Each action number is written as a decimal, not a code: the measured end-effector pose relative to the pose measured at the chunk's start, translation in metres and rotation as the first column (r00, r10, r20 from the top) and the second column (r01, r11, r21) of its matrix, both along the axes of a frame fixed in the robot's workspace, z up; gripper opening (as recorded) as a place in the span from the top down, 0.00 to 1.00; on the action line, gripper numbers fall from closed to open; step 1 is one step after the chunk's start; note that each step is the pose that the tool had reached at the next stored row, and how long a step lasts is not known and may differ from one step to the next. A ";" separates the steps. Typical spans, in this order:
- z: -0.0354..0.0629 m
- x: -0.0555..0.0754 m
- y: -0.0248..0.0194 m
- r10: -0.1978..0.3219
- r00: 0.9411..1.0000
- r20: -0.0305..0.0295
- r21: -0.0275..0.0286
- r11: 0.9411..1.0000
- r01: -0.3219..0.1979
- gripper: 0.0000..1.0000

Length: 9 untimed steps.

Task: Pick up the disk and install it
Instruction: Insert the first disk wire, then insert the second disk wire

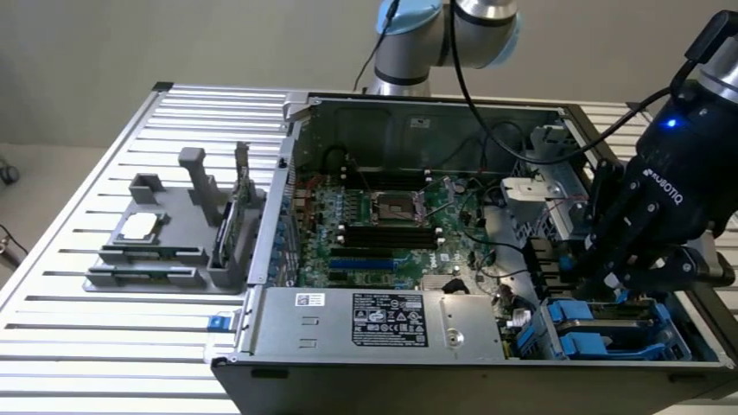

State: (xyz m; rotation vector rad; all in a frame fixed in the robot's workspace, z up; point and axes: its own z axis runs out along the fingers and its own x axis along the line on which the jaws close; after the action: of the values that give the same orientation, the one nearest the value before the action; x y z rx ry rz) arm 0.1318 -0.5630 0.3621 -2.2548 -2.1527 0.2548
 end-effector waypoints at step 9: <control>0.0000 0.000 0.0000 0.000 1.000 0.000 0.000 1.000 0.000 0.69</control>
State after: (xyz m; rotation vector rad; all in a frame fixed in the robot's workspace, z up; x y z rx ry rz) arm 0.1318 -0.5630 0.3621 -2.2548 -2.1528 0.2549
